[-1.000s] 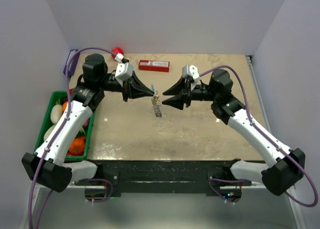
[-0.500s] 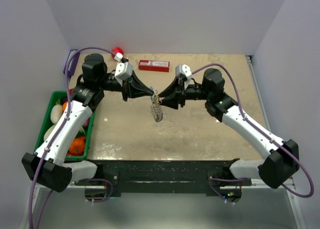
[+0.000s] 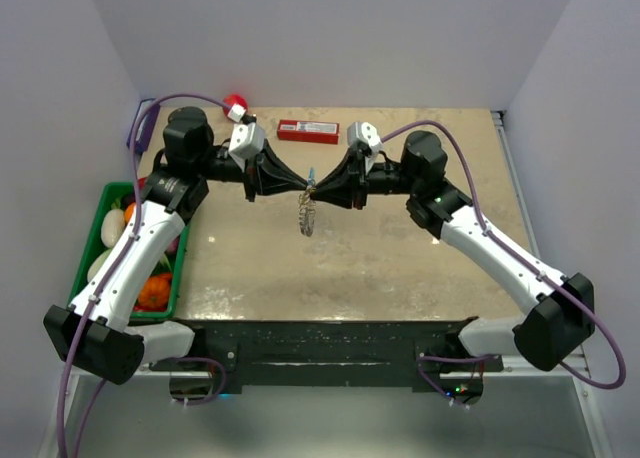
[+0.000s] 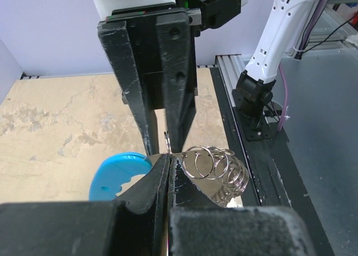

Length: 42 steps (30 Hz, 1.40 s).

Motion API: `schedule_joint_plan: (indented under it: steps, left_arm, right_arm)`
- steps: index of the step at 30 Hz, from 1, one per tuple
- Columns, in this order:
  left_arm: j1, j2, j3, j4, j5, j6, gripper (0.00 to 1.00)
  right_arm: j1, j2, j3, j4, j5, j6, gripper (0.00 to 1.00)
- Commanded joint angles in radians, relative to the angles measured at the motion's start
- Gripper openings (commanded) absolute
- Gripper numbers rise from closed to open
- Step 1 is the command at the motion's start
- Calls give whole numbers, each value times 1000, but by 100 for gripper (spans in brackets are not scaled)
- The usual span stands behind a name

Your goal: Remove the keys from the keyring

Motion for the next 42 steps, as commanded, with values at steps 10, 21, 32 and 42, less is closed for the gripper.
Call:
schedule_joint_plan:
  steps: [10,21,32,42]
  left_arm:
    - [8,-16,-11,46,5,-6,0]
    - [8,-30,-20,38,-3,5,0]
    - [8,-37,-31,29,-23,20,0]
    - [8,-37,-32,27,-29,22,0]
  right_arm:
    - [9,-47,101,-196,49,-200,0]
    - [9,-83,171,-350,155,-343,0]
    - [6,-87,225,-451,80,-405,0]
    - [9,-72,184,-439,107,-420,0]
